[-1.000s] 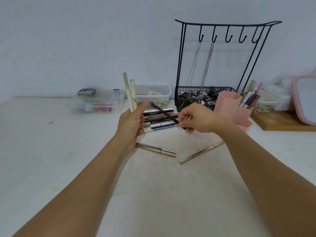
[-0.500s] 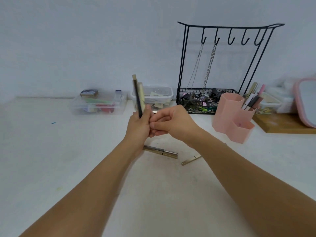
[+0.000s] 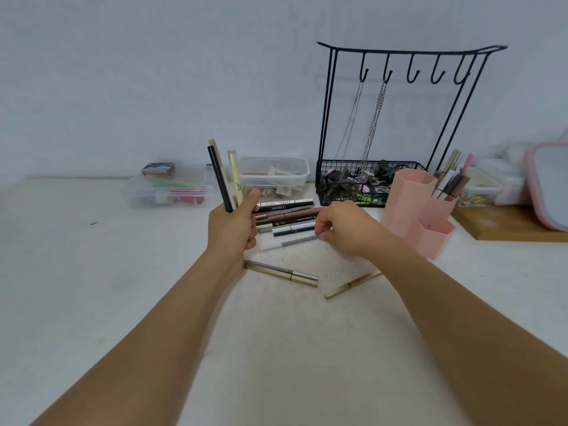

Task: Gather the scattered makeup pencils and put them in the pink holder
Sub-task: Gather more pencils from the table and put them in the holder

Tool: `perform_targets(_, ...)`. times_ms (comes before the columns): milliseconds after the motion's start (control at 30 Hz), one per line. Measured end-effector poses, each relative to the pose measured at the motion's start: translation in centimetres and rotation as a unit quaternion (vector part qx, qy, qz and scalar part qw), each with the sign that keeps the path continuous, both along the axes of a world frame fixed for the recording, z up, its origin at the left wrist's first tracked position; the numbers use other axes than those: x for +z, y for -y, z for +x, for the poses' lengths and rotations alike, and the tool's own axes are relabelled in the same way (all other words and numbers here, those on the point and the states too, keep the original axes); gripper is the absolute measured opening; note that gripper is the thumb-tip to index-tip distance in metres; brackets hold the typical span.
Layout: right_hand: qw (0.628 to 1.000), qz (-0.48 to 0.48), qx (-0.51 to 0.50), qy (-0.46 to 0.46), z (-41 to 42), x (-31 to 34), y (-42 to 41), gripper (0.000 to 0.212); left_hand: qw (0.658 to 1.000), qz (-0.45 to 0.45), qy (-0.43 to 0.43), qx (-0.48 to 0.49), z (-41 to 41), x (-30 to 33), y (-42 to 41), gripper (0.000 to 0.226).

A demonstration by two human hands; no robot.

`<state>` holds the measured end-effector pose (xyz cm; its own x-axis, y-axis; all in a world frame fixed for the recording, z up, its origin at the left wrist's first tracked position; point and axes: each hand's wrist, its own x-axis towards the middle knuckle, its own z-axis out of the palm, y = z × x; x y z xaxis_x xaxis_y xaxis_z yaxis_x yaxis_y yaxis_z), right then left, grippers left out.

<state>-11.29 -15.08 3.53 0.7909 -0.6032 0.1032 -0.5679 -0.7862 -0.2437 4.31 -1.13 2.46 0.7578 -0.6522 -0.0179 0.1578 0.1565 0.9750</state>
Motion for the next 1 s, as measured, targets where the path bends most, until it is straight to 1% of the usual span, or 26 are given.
perform_targets(67, 1.000, 0.011, 0.006, 0.003, -0.2, 0.3, 0.1, 0.010, 1.000, 0.000, 0.009, 0.013, 0.0, -0.1, 0.0, 0.031)
perform_targets(133, 0.998, 0.038, 0.003, 0.041, -0.3, 0.9, 0.0, 0.007, 1.000, 0.002, 0.015, 0.014, 0.1, -0.2, 0.1, 0.031)
perform_targets(200, 0.985, 0.128, -0.002, 0.112, -0.3, 1.8, -0.5, 0.005, 1.000, 0.005, 0.012, 0.001, -0.2, -0.2, 0.2, 0.033)
perform_targets(233, 0.968, 0.196, 0.005, 0.155, -0.2, 2.2, -1.0, 0.006, 1.000, 0.006, 0.007, -0.010, -0.4, -0.1, 0.2, 0.035)
perform_targets(300, 0.912, 0.333, 0.031, 0.239, 0.2, 2.7, -2.4, 0.007, 0.999, 0.008, -0.005, -0.039, -0.9, 0.0, 0.4, 0.041)
perform_targets(333, 0.884, 0.380, 0.041, 0.271, 0.5, 2.8, -3.1, 0.009, 0.998, 0.007, -0.009, -0.055, -1.2, 0.1, 0.4, 0.045)
perform_targets(367, 0.866, 0.404, 0.046, 0.292, 0.8, 2.8, -3.7, 0.012, 0.997, 0.005, -0.010, -0.072, -1.6, 0.2, 0.3, 0.049)
perform_targets(400, 0.859, 0.410, 0.048, 0.304, 1.2, 2.7, -4.3, 0.014, 0.996, 0.002, -0.007, -0.088, -1.9, 0.2, 0.3, 0.052)
perform_targets(467, 0.857, 0.403, 0.051, 0.317, 1.8, 2.5, -5.1, 0.014, 0.993, -0.005, 0.000, -0.116, -2.3, 0.3, 0.1, 0.052)
perform_targets(567, 0.854, 0.389, 0.053, 0.341, 2.3, 2.1, -5.8, 0.012, 0.991, -0.009, 0.012, -0.134, -2.8, 0.3, 0.1, 0.055)
perform_targets(733, 0.839, 0.401, 0.036, 0.367, 2.8, 1.2, -6.0, 0.011, 0.992, 0.017, 0.014, -0.121, -2.8, -0.2, 0.4, 0.059)
perform_targets(800, 0.836, 0.412, 0.043, 0.360, 2.6, 1.3, -6.0, 0.013, 0.993, 0.027, 0.014, -0.111, -2.5, -0.3, 0.4, 0.056)
perform_targets(867, 0.827, 0.438, 0.054, 0.349, 2.3, 1.6, -5.7, 0.017, 0.995, 0.032, 0.012, -0.091, -2.1, -0.3, 0.5, 0.050)
perform_targets(900, 0.829, 0.436, 0.051, 0.345, 2.2, 1.7, -5.4, 0.019, 0.996, 0.028, 0.012, -0.078, -1.8, -0.2, 0.5, 0.045)
perform_targets(933, 0.852, 0.398, 0.038, 0.338, 2.0, 1.8, -4.8, 0.018, 0.998, 0.023, 0.013, -0.065, -1.5, -0.1, 0.5, 0.043)
perform_targets(967, 0.893, 0.317, 0.016, 0.320, 1.7, 1.7, -3.9, 0.015, 0.998, 0.020, 0.012, -0.054, -1.3, 0.1, 0.5, 0.044)
perform_targets(1000, 0.936, 0.213, -0.008, 0.282, 1.2, 1.6, -2.9, 0.013, 0.999, 0.018, 0.009, -0.046, -1.0, 0.1, 0.5, 0.044)
